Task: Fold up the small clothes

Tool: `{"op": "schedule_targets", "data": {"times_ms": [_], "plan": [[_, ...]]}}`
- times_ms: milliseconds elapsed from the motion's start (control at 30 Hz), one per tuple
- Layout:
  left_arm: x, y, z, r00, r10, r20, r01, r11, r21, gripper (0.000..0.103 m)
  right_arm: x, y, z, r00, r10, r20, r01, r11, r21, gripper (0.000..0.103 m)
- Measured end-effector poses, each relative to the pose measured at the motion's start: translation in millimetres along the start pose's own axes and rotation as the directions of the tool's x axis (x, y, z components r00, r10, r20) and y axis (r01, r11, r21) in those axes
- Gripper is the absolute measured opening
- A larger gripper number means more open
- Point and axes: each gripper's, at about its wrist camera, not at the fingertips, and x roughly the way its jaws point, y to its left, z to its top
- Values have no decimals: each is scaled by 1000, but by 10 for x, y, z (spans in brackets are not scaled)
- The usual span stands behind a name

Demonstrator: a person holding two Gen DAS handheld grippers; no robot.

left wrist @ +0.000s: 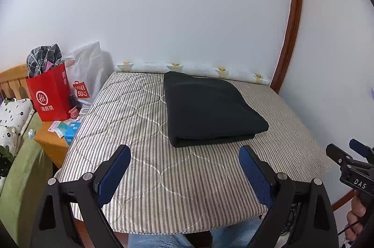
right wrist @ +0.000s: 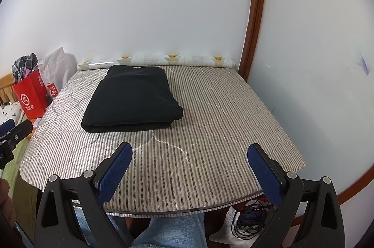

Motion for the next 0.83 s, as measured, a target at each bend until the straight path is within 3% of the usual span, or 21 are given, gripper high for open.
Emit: {"op": "schedule_targets", "data": {"times_ms": [833], "plan": [[-31,-1,53,1000,3,4,-3,1000,-4,94,-27,37,40,1000,2,12,-2,1000,-7,98]]}}
